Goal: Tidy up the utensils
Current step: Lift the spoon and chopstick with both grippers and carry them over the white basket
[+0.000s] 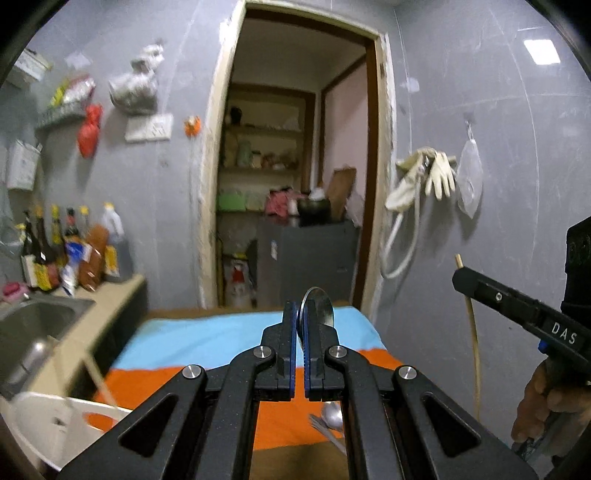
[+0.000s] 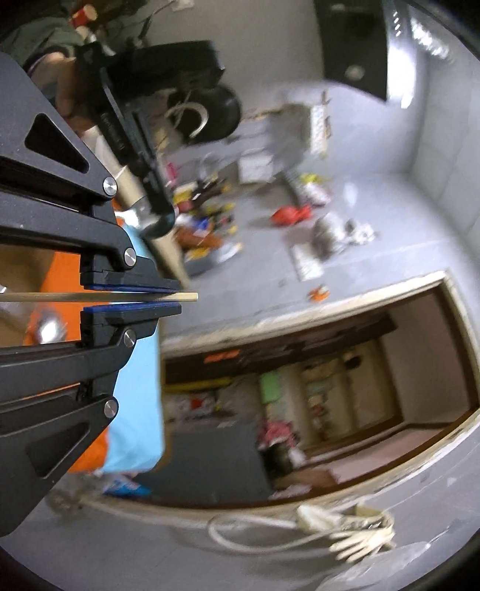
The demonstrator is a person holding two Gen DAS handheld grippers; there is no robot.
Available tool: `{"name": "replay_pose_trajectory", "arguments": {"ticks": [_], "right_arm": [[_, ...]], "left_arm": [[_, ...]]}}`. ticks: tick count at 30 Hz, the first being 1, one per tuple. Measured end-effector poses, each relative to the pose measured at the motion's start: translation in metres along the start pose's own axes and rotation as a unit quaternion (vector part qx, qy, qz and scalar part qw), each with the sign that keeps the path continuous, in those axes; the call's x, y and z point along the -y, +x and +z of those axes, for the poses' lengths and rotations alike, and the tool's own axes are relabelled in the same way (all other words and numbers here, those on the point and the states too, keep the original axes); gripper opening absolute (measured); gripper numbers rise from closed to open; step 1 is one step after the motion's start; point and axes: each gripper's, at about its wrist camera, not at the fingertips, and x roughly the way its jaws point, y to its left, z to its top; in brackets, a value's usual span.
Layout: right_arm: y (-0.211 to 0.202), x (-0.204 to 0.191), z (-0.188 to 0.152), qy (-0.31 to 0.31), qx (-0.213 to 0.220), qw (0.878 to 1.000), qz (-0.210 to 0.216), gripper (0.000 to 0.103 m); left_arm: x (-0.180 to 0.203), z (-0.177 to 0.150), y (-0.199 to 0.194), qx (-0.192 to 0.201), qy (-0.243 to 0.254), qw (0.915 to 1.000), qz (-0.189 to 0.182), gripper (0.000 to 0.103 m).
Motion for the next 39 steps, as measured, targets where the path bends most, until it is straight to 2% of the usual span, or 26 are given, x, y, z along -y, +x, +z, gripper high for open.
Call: {"name": "replay_pose_trajectory", "arguments": {"ticks": [8,13,17,23,28,33,39], "right_arm": [[0.023,-0.058,0.021,0.0,0.058,0.996,0.072,0.003],[0.05,-0.09,0.029,0.011,0.082,0.99,0.11,0.003],[0.071,-0.108,0.028,0.018,0.099,0.987,0.126,0.003],[0.101,-0.125,0.014,0.011,0.114,0.986,0.123,0.003],[0.115,-0.132,-0.006,-0.013,0.118,0.987,0.107,0.003],[0.123,-0.137,-0.019,-0.039,0.127,0.988,0.082,0.003],[0.132,-0.136,-0.033,-0.052,0.113,0.99,0.07,0.003]], "left_arm": [[-0.048,0.023,-0.056,0.041,0.004,0.9968,0.069,0.001],[-0.086,0.032,-0.088,0.064,0.008,0.9893,0.131,0.001],[-0.119,0.032,-0.104,0.076,0.009,0.9796,0.186,0.001],[-0.157,0.012,-0.108,0.088,0.027,0.9583,0.271,0.001],[-0.175,-0.013,-0.097,0.087,0.032,0.9503,0.297,0.001],[-0.171,-0.038,-0.082,0.097,0.06,0.9415,0.317,0.001],[-0.173,-0.054,-0.068,0.089,0.064,0.943,0.314,0.001]]}}
